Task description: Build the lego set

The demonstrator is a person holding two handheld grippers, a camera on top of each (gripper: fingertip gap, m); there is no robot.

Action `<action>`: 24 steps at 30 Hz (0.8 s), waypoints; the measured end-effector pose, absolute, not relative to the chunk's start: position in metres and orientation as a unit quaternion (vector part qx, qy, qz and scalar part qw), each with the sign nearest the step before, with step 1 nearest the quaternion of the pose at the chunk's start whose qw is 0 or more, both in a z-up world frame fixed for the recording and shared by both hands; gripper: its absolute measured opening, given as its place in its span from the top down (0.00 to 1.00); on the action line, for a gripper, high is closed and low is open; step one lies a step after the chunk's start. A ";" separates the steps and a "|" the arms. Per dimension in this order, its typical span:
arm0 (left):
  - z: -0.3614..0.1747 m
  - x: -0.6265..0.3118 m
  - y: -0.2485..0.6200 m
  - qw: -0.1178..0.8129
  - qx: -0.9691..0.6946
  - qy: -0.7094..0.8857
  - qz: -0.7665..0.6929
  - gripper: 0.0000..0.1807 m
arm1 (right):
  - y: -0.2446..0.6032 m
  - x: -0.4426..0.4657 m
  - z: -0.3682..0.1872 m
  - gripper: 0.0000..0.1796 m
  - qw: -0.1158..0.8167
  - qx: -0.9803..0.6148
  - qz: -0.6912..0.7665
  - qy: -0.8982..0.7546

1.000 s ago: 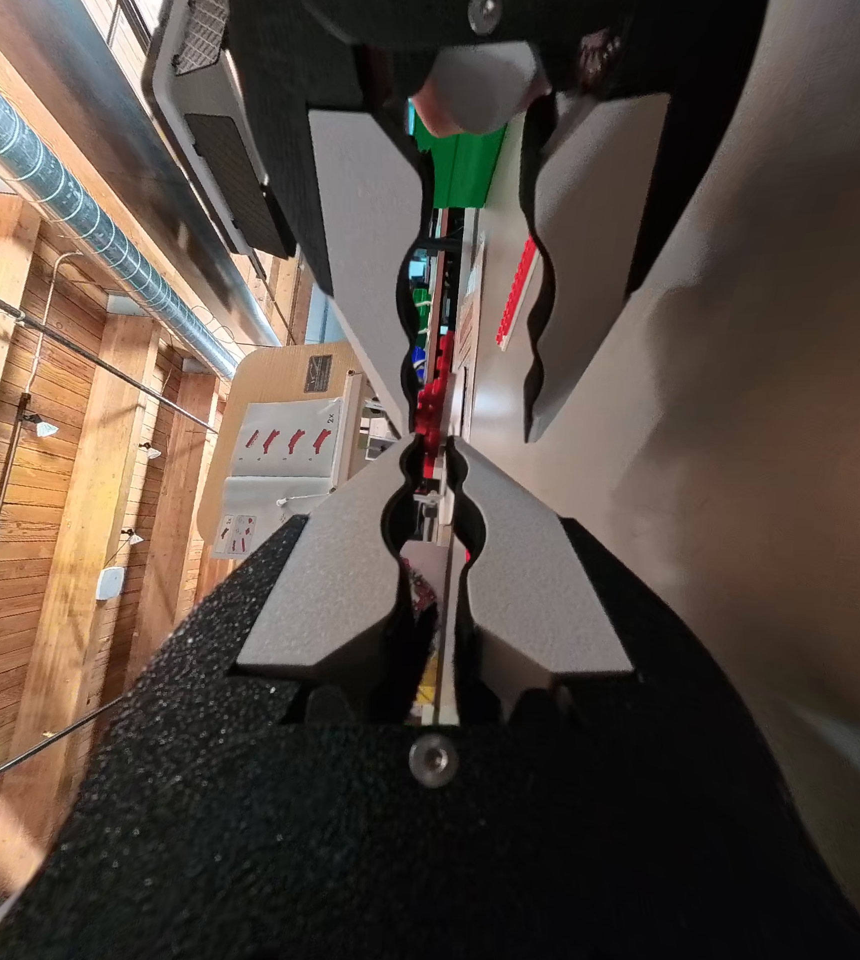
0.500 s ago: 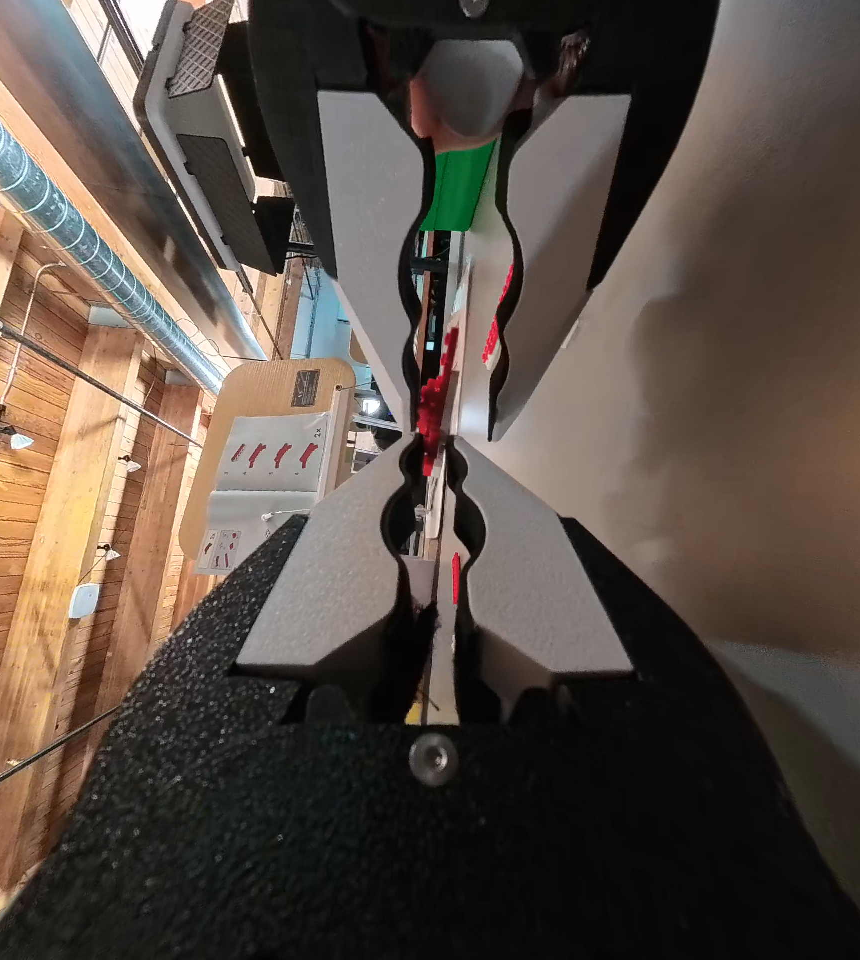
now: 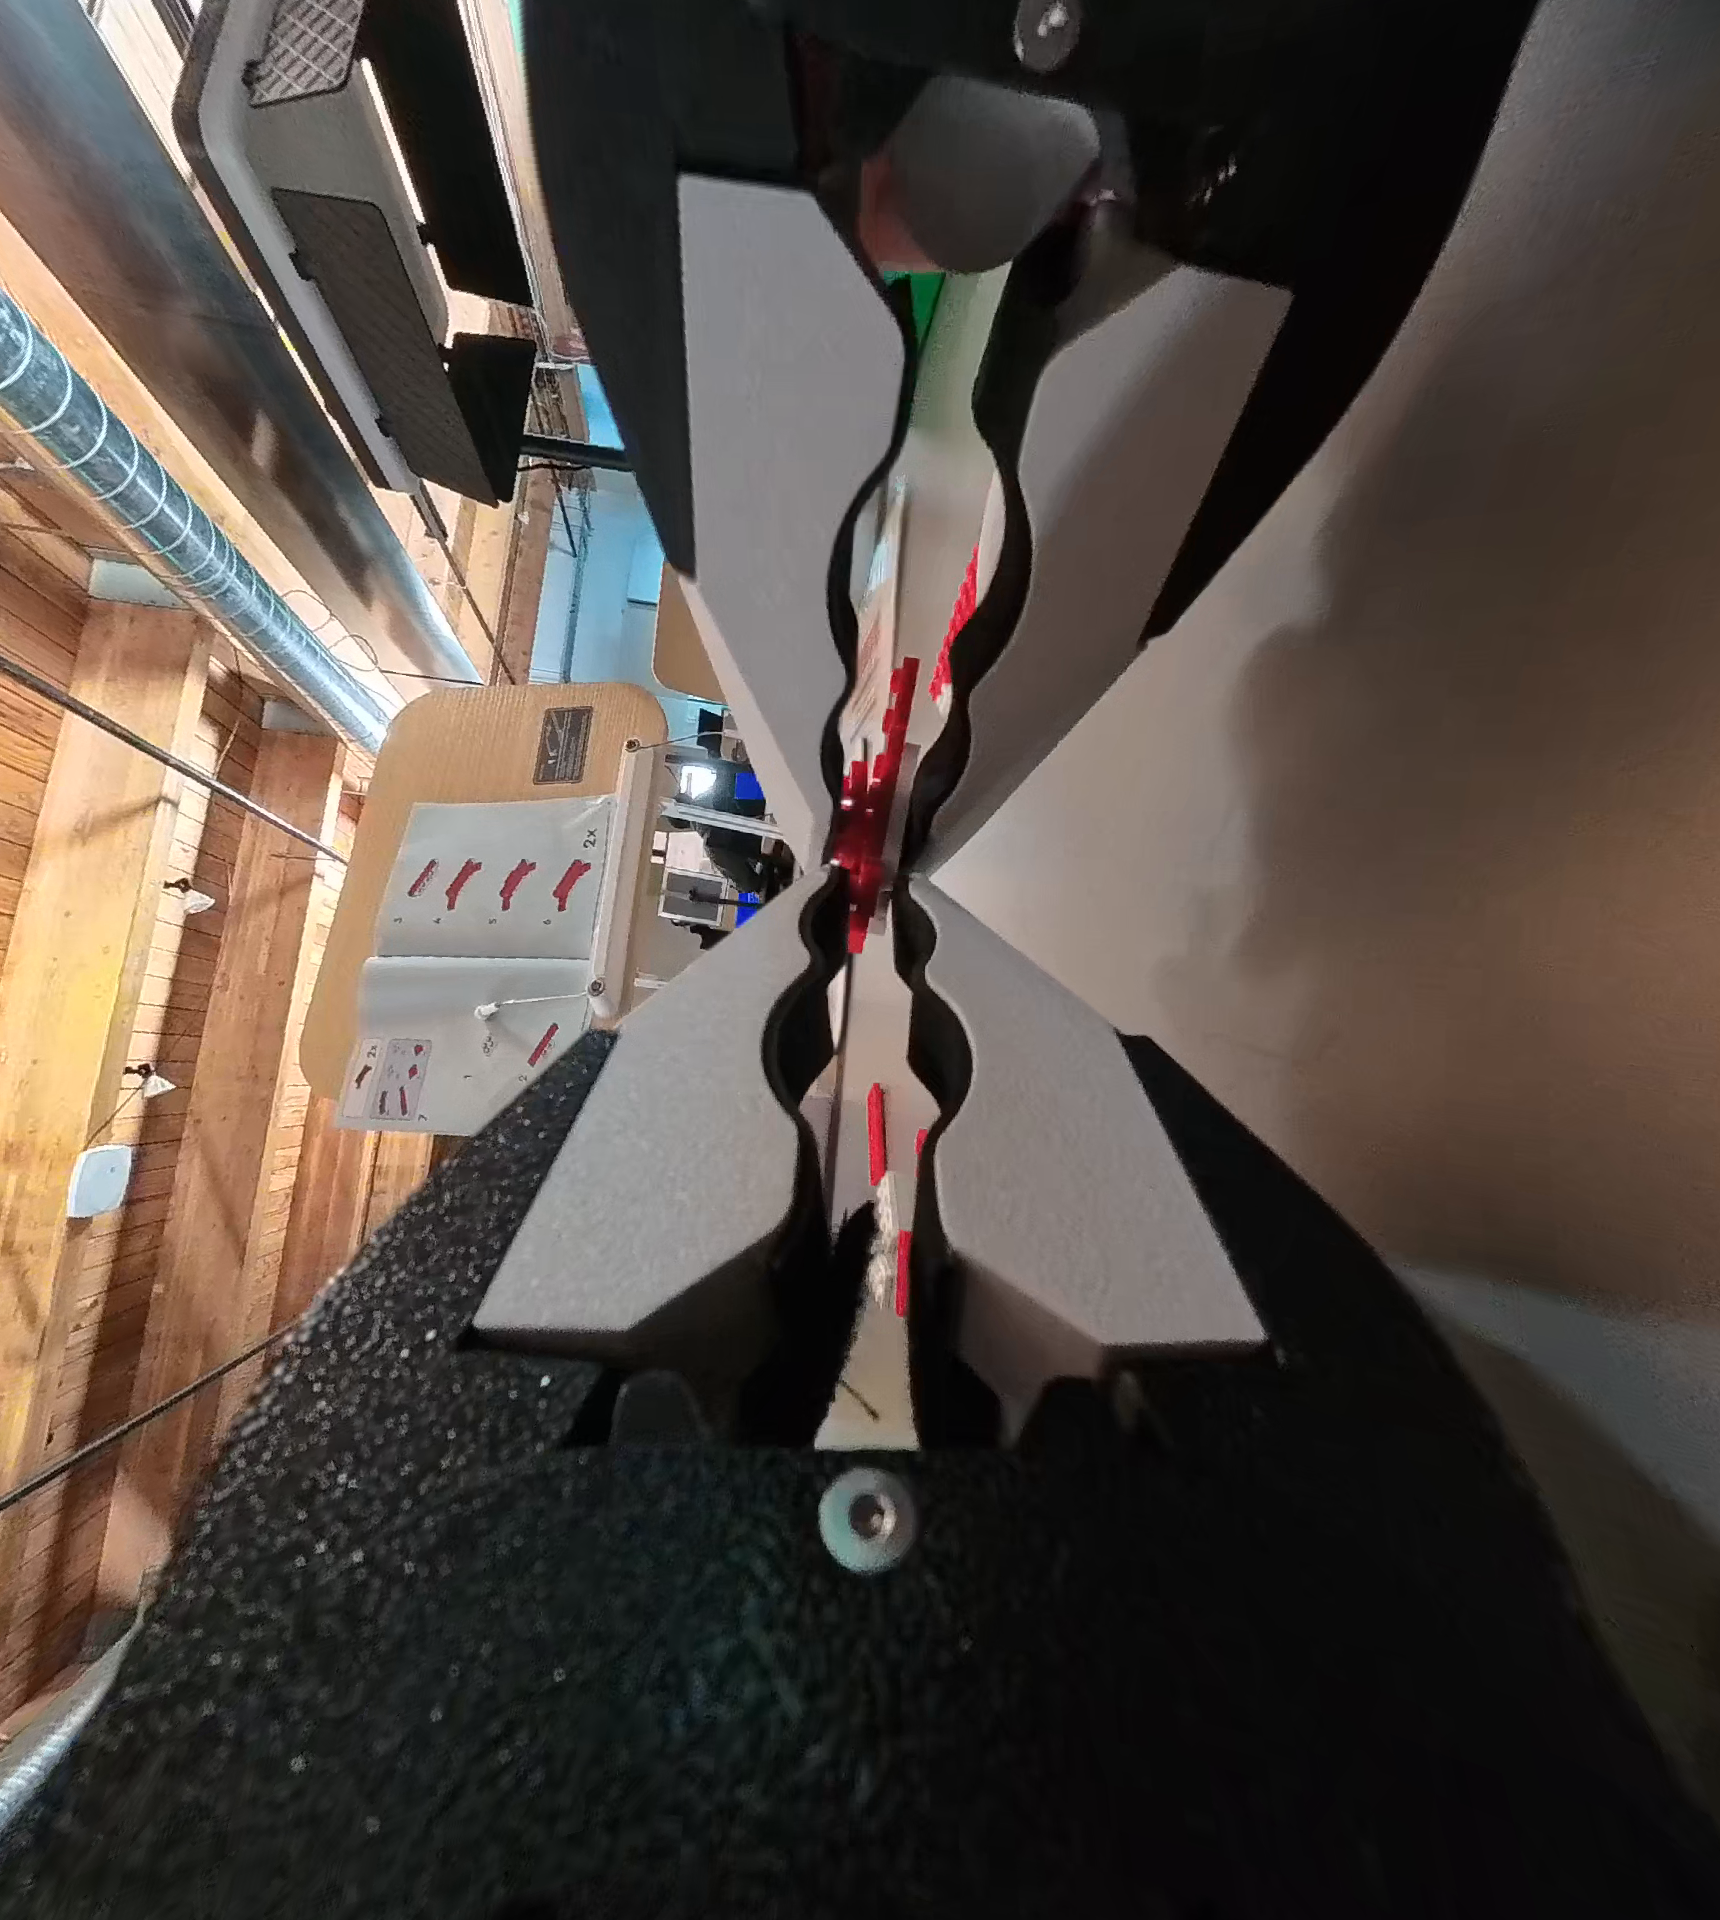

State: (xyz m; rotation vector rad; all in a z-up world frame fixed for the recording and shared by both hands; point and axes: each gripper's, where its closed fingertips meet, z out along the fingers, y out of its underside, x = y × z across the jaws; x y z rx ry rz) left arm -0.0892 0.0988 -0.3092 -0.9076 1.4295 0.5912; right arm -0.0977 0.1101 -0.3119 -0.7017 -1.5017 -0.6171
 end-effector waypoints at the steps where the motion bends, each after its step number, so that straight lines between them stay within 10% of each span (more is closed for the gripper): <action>1: -0.310 -0.090 0.099 0.623 -0.396 0.623 0.259 0.97 | 0.111 -0.098 -0.312 0.93 0.633 -0.308 -0.271 -0.657; 24: -0.316 -0.090 0.100 0.610 -0.396 0.633 0.264 0.97 | 0.112 -0.098 -0.316 0.94 0.620 -0.348 -0.247 -0.659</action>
